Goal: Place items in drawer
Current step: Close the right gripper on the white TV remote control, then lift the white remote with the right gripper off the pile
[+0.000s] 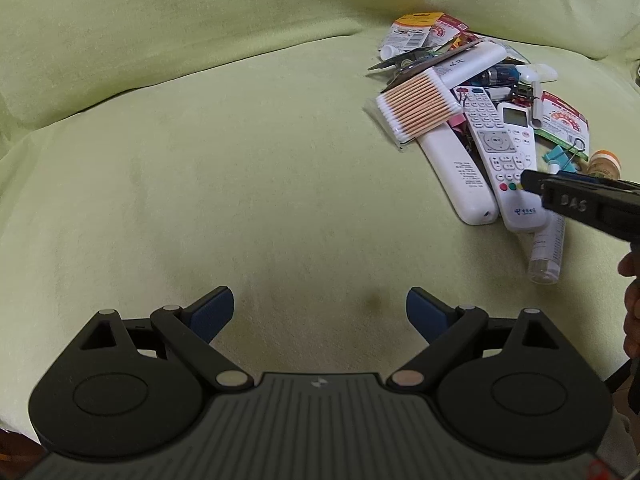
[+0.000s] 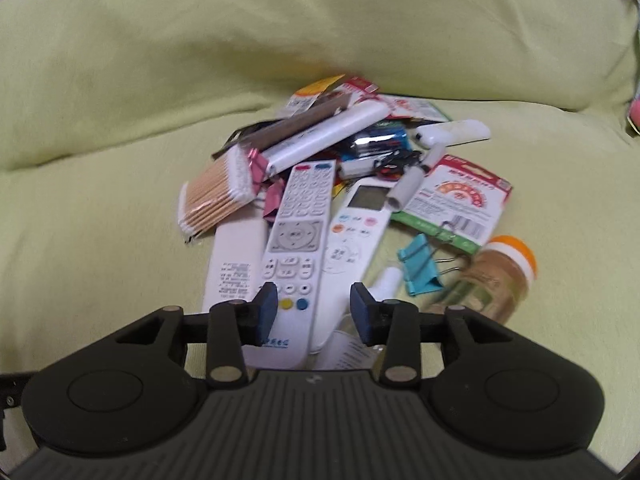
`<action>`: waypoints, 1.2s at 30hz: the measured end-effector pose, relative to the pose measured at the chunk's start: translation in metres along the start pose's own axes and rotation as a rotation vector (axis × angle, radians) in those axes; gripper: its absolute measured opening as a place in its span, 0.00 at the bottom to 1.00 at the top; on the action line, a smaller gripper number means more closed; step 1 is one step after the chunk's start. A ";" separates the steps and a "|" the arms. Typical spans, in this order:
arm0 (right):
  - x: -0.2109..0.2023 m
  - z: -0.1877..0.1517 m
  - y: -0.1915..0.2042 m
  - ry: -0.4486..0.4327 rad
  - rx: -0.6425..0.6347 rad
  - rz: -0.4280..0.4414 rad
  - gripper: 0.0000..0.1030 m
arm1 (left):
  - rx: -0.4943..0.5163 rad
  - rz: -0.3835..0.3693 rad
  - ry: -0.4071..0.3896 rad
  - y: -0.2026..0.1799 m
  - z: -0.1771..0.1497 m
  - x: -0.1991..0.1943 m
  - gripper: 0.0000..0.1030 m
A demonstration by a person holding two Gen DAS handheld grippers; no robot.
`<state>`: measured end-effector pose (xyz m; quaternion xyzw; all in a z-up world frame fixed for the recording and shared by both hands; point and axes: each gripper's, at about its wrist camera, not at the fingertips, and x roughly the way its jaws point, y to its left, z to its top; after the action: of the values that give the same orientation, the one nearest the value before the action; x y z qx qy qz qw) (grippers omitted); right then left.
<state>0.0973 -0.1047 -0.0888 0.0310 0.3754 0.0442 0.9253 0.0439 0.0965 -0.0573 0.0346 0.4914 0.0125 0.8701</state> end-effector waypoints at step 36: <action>-0.040 -0.043 0.011 0.203 -0.108 0.232 0.44 | -0.024 0.004 0.004 0.006 0.001 0.009 0.91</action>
<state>0.0378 -0.0970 -0.0911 0.0198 0.4579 0.1736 0.8717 0.0497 0.1032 -0.0634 0.0252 0.4931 0.0199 0.8694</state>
